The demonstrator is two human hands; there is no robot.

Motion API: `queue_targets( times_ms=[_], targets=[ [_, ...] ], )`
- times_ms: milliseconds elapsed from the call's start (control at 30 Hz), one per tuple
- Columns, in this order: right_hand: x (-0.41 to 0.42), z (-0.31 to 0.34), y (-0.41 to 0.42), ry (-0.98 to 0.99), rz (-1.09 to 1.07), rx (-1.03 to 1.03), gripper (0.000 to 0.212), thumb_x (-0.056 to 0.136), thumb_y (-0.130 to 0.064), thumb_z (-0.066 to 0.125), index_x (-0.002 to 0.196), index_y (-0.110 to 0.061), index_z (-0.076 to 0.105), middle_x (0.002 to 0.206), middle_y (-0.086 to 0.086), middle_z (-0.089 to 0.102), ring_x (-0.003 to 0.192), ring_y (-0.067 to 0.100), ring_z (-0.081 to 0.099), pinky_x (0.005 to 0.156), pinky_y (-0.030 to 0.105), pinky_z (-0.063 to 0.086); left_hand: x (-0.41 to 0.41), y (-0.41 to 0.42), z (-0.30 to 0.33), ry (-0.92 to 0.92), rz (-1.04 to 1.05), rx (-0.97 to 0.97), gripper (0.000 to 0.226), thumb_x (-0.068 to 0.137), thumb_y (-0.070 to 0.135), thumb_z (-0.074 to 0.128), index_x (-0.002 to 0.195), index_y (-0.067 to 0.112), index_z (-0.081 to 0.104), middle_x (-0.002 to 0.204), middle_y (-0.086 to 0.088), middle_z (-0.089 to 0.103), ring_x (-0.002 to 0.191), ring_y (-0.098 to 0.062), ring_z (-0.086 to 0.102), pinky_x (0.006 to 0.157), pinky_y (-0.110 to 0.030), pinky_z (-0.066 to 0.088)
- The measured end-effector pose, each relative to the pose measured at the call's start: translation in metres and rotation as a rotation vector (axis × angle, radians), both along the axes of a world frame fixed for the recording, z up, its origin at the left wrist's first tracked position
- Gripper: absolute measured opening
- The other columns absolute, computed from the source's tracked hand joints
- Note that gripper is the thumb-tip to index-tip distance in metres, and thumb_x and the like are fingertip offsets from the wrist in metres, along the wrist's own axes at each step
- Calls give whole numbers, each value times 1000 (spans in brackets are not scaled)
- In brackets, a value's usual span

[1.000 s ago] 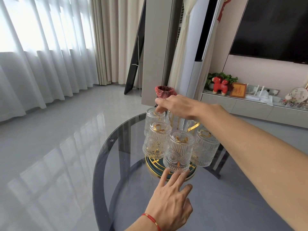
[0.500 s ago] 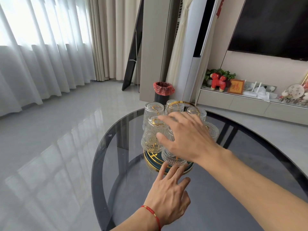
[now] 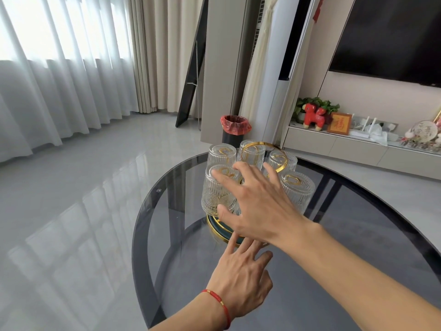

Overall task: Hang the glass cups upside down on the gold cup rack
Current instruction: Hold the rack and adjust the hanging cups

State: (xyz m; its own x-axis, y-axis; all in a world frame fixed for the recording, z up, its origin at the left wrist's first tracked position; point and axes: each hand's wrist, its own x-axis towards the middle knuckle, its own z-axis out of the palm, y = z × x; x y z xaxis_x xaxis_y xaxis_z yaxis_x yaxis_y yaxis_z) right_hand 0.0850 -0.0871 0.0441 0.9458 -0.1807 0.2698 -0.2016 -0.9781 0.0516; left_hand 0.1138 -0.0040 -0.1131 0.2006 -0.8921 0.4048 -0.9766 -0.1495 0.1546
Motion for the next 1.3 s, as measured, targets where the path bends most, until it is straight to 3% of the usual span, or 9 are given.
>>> queue_targets(
  times_ms=[300,467,567,733,967,1167,1300],
  targets=[
    [-1,0,-1,0,22,-35,75,91,-58,44,161,-35,32,154,11,43,145,26,41,124,64,12,-2,0,0,-19,5,5,42,90,34,44,125,22,62,137,-1,52,131,-23,41,120,-51,24],
    [-5,3,-4,0,27,-33,75,93,-57,44,163,-37,26,161,8,39,150,24,34,124,67,7,-1,-1,0,-15,4,3,39,88,33,46,122,22,62,139,-1,49,134,-24,41,123,-51,20],
    [-18,6,-14,-122,1,31,70,94,-56,42,159,-32,38,160,3,46,149,20,38,126,63,7,-1,0,-1,-9,10,8,34,88,35,48,116,21,63,141,-3,48,133,-25,43,122,-55,22],
    [-49,0,-40,-367,-83,185,61,95,-51,37,140,-20,62,142,-2,63,139,20,49,123,61,18,-2,0,0,-2,26,25,36,91,36,46,120,22,62,159,-7,39,143,-26,37,122,-57,21],
    [-56,-16,-36,-229,9,130,60,94,-53,42,147,-28,58,153,-7,57,153,14,35,126,61,0,-4,1,2,-23,38,59,36,92,35,45,121,21,62,152,-4,43,139,-26,39,122,-57,20],
    [-60,-22,-32,-262,22,139,59,96,-49,43,148,-26,57,153,-6,58,150,13,40,126,63,6,-3,2,4,-7,44,107,45,94,37,38,133,25,57,155,0,39,147,-23,28,123,-57,13],
    [-64,-25,-31,-282,33,138,54,101,-46,39,147,-25,58,153,-6,58,149,12,42,125,64,10,-3,2,6,-26,38,118,45,94,36,37,133,26,56,154,1,40,143,-22,32,121,-54,17]
  ],
)
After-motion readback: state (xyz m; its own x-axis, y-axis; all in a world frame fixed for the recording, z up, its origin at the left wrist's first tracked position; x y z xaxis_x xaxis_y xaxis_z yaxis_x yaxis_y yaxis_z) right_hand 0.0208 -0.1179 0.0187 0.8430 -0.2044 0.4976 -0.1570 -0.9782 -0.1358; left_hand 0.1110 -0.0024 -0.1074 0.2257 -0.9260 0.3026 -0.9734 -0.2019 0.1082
